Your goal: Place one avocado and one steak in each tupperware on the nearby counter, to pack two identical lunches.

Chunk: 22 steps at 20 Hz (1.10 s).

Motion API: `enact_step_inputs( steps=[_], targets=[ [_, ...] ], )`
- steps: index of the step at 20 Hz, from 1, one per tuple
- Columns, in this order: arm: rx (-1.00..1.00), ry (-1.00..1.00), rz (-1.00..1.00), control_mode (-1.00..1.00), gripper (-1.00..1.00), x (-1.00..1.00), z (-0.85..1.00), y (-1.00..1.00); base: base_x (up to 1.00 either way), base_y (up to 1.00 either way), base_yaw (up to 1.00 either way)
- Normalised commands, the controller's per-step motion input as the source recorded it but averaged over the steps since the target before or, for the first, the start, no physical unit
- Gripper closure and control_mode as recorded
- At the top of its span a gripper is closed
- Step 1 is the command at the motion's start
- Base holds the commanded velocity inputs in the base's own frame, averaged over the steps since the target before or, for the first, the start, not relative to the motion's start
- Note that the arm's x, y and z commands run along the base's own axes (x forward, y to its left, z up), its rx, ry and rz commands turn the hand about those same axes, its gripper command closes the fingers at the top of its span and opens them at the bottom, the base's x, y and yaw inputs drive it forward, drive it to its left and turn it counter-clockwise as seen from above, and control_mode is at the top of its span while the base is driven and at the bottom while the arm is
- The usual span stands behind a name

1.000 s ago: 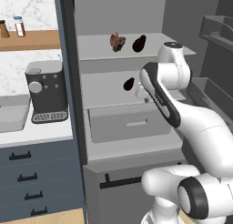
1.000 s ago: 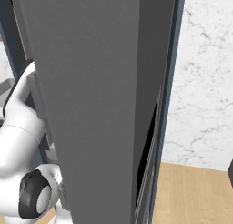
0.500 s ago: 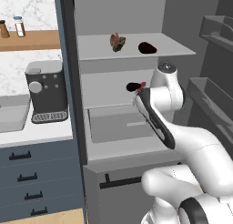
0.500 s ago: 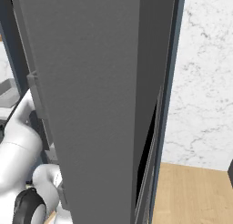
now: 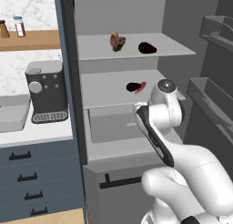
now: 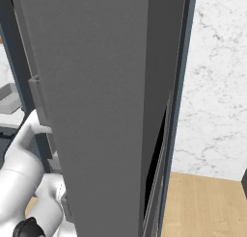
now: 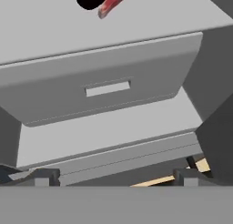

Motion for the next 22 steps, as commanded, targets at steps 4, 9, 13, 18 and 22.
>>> enact_step_inputs(
  steps=[4, 9, 13, 18, 22],
  targets=[
    [0.12, 0.00, -0.10, -1.00, -1.00, 0.14, 0.24, -0.09, 0.00, 0.00, 0.00],
    [0.08, 0.08, -0.13, -1.00, -1.00, 0.39, 0.22, -0.12, 0.00, 0.00, 0.00],
    [0.00, 0.13, -0.11, -1.00, -1.00, 0.45, 0.05, -0.04, 0.00, 0.00, 0.00],
    [-0.07, 0.00, -0.01, -1.00, -1.00, 0.28, 0.03, 0.00, 0.00, 0.00, 0.00],
    [-0.02, 0.00, 0.00, -1.00, -1.00, 0.40, 0.00, 0.00, 0.00, 0.00, 0.00]
  ],
)
